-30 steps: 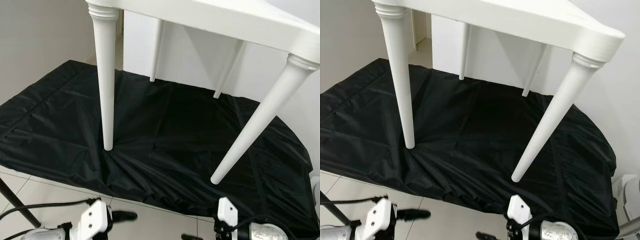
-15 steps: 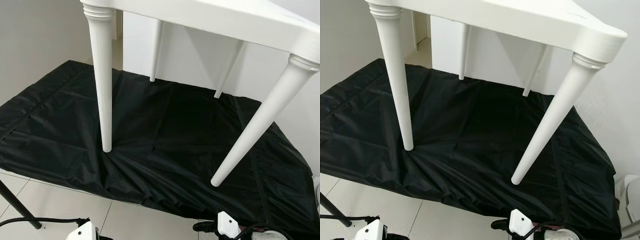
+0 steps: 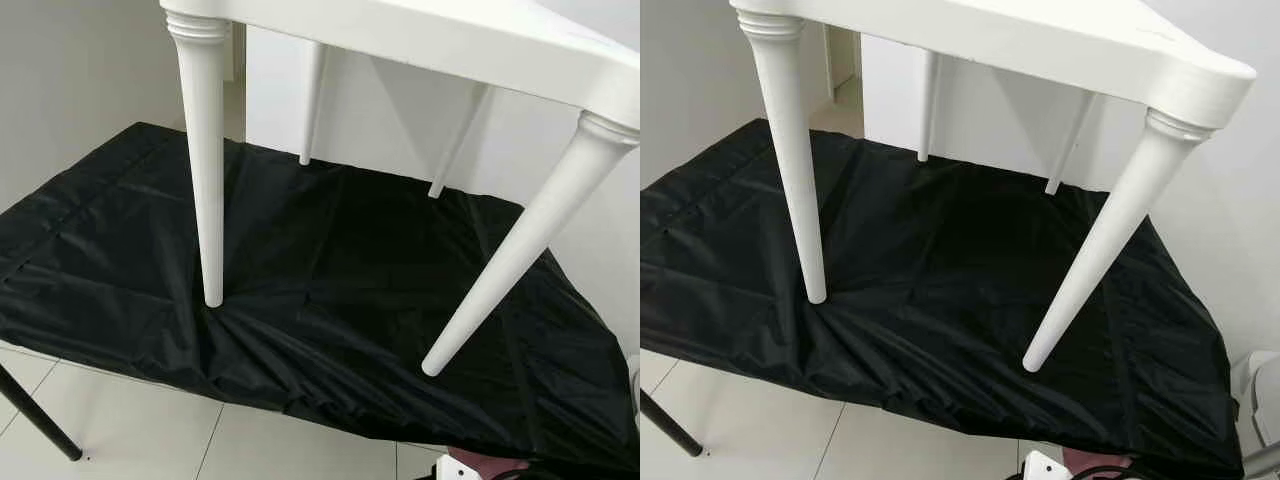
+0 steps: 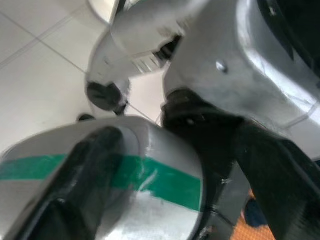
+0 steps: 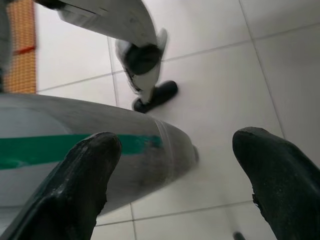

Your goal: Building children table

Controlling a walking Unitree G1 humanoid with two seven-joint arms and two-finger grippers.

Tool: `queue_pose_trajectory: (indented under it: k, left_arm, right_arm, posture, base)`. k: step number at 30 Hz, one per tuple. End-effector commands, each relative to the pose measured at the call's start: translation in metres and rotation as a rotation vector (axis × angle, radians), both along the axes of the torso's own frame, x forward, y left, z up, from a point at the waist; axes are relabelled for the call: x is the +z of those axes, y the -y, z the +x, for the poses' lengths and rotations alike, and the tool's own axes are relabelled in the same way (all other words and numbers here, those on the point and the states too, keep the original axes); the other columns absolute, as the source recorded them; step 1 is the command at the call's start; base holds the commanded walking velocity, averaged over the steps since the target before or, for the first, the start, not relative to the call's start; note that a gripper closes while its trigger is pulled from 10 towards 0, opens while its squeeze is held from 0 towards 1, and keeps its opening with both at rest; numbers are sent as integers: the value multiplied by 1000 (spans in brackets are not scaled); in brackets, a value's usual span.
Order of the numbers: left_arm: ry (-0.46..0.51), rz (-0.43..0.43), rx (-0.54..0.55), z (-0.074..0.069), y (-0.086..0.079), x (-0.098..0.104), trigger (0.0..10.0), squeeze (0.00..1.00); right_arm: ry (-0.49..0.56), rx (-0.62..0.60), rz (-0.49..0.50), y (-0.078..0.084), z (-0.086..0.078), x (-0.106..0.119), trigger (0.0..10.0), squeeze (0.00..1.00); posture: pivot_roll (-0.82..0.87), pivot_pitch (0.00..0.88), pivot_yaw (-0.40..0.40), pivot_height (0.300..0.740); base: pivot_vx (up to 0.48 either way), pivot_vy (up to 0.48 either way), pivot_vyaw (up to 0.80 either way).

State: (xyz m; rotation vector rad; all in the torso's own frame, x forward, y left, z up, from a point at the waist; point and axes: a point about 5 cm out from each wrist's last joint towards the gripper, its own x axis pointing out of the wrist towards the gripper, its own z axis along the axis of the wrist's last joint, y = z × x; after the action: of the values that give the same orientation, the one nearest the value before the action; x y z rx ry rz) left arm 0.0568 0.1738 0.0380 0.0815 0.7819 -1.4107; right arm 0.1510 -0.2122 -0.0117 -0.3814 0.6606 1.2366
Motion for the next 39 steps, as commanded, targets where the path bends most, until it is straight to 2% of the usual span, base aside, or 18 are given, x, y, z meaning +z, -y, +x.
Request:
queue_pose_trajectory:
  k: [1,2,3,6,7,10,14,15,17,21,23,25,29,30,32,33,38,39]
  left_arm:
    - [-12,-11,-12,-10,6,1,10000,0]
    - [-16,-13,28,-17,10,-3,10000,0]
    - [-16,-13,28,-17,10,-3,10000,0]
    - [-27,20,136,-29,17,-24,10000,0]
    - [-27,20,136,-29,17,-24,10000,0]
    - [-43,61,228,-37,20,-46,10000,0]
    - [-36,87,270,-40,22,-56,10000,0]
    - [-36,87,270,-40,22,-56,10000,0]
    - [25,148,346,-37,21,-66,10000,0]
    - [96,204,430,-33,18,-71,10000,0]
    - [110,219,447,-33,17,-72,10000,0]
    - [149,278,487,-30,13,-79,10000,0]
    - [147,303,525,-30,11,-82,10000,0]
    - [170,344,567,-28,11,-88,10000,0]
    - [185,365,670,-25,14,-95,10000,0]
    - [215,384,682,-25,17,-97,10000,0]
    - [232,384,699,-30,29,-100,10000,0]
    - [245,375,701,-22,23,-97,10000,0]
  right_arm:
    - [16,-13,-28,2,2,-4,10000,0]
    - [19,-52,-36,2,3,-10,10000,0]
    - [19,-52,-36,2,3,-10,10000,0]
    - [50,-172,-46,1,7,-20,10000,0]
    - [50,-172,-46,1,7,-20,10000,0]
    - [83,-312,-50,1,12,-26,10000,0]
    - [108,-404,-58,1,16,-31,10000,0]
    - [108,-404,-58,1,16,-31,10000,0]
    - [124,-552,-33,1,19,-34,10000,0]
    - [120,-671,-11,1,19,-39,10000,0]
    - [121,-694,-6,1,19,-39,10000,0]
    - [117,-756,9,0,18,-41,10000,0]
    - [114,-784,11,0,18,-42,10000,0]
    - [104,-822,14,-1,18,-45,10000,0]
    - [71,-877,16,-4,16,-50,10000,0]
    - [61,-891,16,-5,15,-51,10000,0]
    - [46,-892,8,-5,11,-54,10000,0]
    - [18,-892,17,-4,6,-57,10000,0]
  posture:
    - [49,0,-74,740]
    - [50,0,-75,740]
    - [50,0,-75,740]
    - [55,0,-78,740]
    - [55,0,-78,740]
    - [54,0,-75,740]
    - [53,0,-73,740]
    - [53,0,-73,740]
    - [55,0,-68,740]
    - [58,0,-66,740]
    - [59,0,-65,740]
    - [61,0,-63,740]
    - [61,0,-63,740]
    - [63,0,-63,740]
    - [62,0,-61,740]
    - [59,0,-59,740]
    - [62,0,-59,740]
    - [64,0,-58,740]
  base:
    - [0,0,0]
    - [0,0,0]
    - [0,0,0]
    - [0,0,0]
    - [0,0,0]
    - [0,0,0]
    - [0,0,0]
    - [0,0,0]
    - [0,0,0]
    - [0,0,0]
    - [0,0,0]
    - [0,0,0]
    - [0,0,0]
    - [0,0,0]
    - [0,0,0]
    - [0,0,0]
    - [0,0,0]
    - [0,0,0]
